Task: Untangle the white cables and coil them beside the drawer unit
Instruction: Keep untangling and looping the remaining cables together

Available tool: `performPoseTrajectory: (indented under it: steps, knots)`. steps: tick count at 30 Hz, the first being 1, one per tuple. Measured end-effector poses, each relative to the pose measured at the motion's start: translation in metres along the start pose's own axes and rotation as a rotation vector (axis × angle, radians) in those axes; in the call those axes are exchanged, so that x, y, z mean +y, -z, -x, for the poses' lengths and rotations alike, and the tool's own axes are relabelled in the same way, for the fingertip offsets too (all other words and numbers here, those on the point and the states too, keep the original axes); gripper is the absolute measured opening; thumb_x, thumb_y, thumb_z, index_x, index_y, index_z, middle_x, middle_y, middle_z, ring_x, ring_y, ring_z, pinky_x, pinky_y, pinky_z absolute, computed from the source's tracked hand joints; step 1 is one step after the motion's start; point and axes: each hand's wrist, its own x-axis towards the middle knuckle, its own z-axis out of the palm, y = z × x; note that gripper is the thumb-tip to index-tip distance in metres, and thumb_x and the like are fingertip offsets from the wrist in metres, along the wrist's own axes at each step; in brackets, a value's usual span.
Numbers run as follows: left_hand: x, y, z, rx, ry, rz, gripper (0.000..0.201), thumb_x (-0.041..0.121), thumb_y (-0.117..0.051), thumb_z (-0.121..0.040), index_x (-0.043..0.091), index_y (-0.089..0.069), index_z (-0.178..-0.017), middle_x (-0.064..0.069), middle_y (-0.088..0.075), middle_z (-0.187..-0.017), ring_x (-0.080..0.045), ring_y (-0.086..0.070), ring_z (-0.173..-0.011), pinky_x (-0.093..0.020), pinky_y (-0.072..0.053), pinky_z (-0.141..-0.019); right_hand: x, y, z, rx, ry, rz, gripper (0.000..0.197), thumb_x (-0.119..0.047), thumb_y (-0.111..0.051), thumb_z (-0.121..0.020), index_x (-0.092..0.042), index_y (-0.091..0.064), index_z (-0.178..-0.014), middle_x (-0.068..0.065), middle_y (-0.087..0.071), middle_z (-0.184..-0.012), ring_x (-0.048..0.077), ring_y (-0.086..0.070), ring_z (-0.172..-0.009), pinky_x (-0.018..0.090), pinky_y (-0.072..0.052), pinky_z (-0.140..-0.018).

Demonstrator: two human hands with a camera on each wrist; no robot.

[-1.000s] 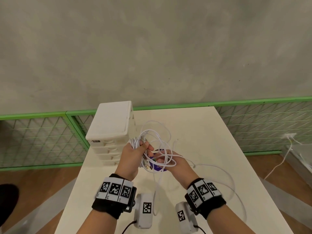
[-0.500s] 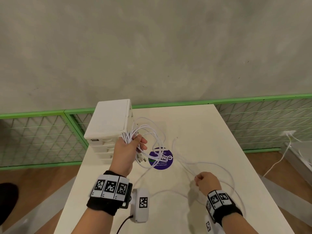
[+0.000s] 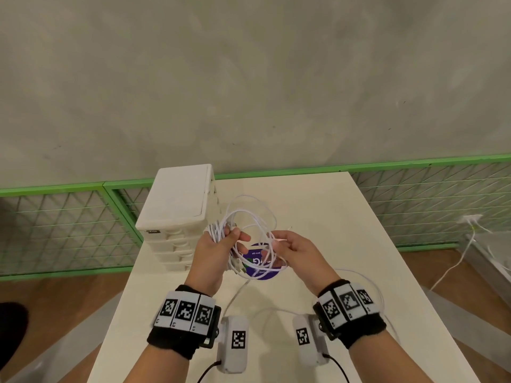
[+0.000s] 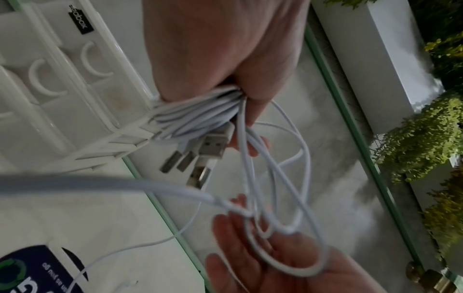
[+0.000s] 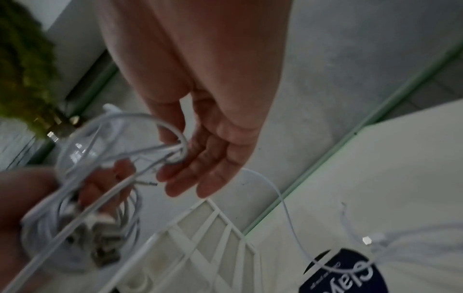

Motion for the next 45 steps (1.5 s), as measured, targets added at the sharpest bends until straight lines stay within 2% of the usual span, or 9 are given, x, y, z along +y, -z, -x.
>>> performPoseTrajectory:
  steps: [6, 14, 19, 24, 29, 34, 36, 41, 45]
  knots:
    - [-0.003, 0.014, -0.002, -0.007, 0.045, -0.042, 0.018, 0.006, -0.052, -0.095, -0.001, -0.061, -0.083, -0.002, -0.064, -0.056, -0.014, -0.053, -0.044, -0.021, -0.042, -0.039, -0.003, 0.009, -0.001, -0.026, -0.088, -0.145, 0.043, -0.039, -0.035, -0.098, -0.013, -0.069, -0.102, 0.009, -0.071, -0.09, 0.019, -0.066, -0.08, 0.031, -0.054, -0.076]
    - [0.0, 0.024, -0.002, -0.122, 0.035, -0.326, 0.018, 0.011, -0.065, -0.087, 0.001, -0.064, -0.072, -0.006, -0.062, -0.053, -0.016, -0.049, -0.041, -0.023, -0.041, -0.041, -0.017, 0.038, -0.003, 0.162, -0.007, -0.328, 0.012, -0.011, -0.05, -0.094, -0.008, -0.059, -0.088, 0.004, -0.059, -0.068, 0.018, -0.061, -0.057, 0.031, -0.054, -0.06]
    - [0.0, 0.038, -0.007, -0.106, 0.052, -0.257, 0.017, 0.016, -0.075, -0.078, 0.002, -0.065, -0.078, -0.008, -0.067, -0.057, -0.021, -0.056, -0.055, -0.022, -0.047, -0.049, -0.022, 0.072, -0.005, 0.346, 0.11, -0.301, 0.01, -0.019, -0.053, -0.094, -0.015, -0.062, -0.096, -0.006, -0.037, -0.055, 0.008, -0.028, -0.041, 0.019, -0.028, -0.038]
    - [-0.001, 0.046, -0.013, -0.035, 0.026, -0.175, 0.013, 0.01, -0.069, -0.084, -0.001, -0.062, -0.08, -0.008, -0.069, -0.059, -0.015, -0.059, -0.052, -0.022, -0.049, -0.052, -0.008, 0.103, -0.005, 0.693, 0.149, -0.149, 0.011, -0.022, -0.06, -0.09, -0.019, -0.069, -0.096, -0.009, -0.041, -0.053, 0.006, -0.031, -0.044, 0.019, -0.029, -0.04]
    - [0.0, 0.052, -0.017, 0.108, -0.024, -0.162, 0.019, 0.01, -0.062, -0.09, 0.002, -0.063, -0.072, -0.003, -0.066, -0.051, -0.009, -0.051, -0.04, -0.02, -0.044, -0.043, 0.023, 0.125, 0.004, 0.888, 0.204, 0.129, 0.009, -0.022, -0.061, -0.087, -0.024, -0.069, -0.093, 0.002, -0.061, -0.077, 0.016, -0.05, -0.069, 0.03, -0.042, -0.069]
    - [0.002, 0.025, -0.011, 0.086, -0.006, -0.002, 0.011, 0.009, -0.052, -0.096, 0.007, -0.059, -0.087, -0.005, -0.066, -0.062, -0.007, -0.068, -0.053, -0.021, -0.047, -0.042, 0.054, 0.105, -0.002, 0.601, -0.049, 0.57, 0.031, -0.027, -0.053, -0.093, -0.018, -0.061, -0.122, 0.012, -0.06, -0.112, 0.026, -0.055, -0.103, 0.032, -0.042, -0.091]
    - [0.003, 0.016, -0.009, 0.075, 0.002, 0.046, 0.01, 0.01, -0.05, -0.097, 0.006, -0.058, -0.093, -0.011, -0.064, -0.072, -0.007, -0.069, -0.055, -0.019, -0.048, -0.043, 0.054, 0.083, 0.0, 0.565, 0.074, 0.647, 0.033, -0.027, -0.057, -0.091, -0.015, -0.061, -0.122, 0.012, -0.054, -0.121, 0.026, -0.049, -0.116, 0.029, -0.035, -0.1]
    - [0.006, 0.007, -0.011, 0.1, 0.003, 0.061, 0.014, 0.012, -0.051, -0.097, 0.002, -0.058, -0.103, -0.016, -0.065, -0.075, -0.006, -0.067, -0.051, -0.016, -0.047, -0.042, 0.026, 0.021, 0.01, -0.113, 0.027, 0.324, 0.026, -0.031, -0.063, -0.087, -0.026, -0.066, -0.112, -0.012, -0.07, -0.102, -0.003, -0.063, -0.095, 0.017, -0.043, -0.089]
    - [0.006, 0.014, -0.013, 0.119, -0.013, 0.028, 0.011, 0.014, -0.052, -0.096, 0.004, -0.054, -0.093, 0.003, -0.06, -0.047, -0.009, -0.057, -0.043, -0.022, -0.041, -0.043, 0.025, 0.012, 0.005, -0.19, 0.042, 0.407, 0.02, -0.02, -0.065, -0.086, -0.019, -0.072, -0.105, -0.013, -0.07, -0.081, -0.006, -0.062, -0.072, 0.008, -0.043, -0.073]
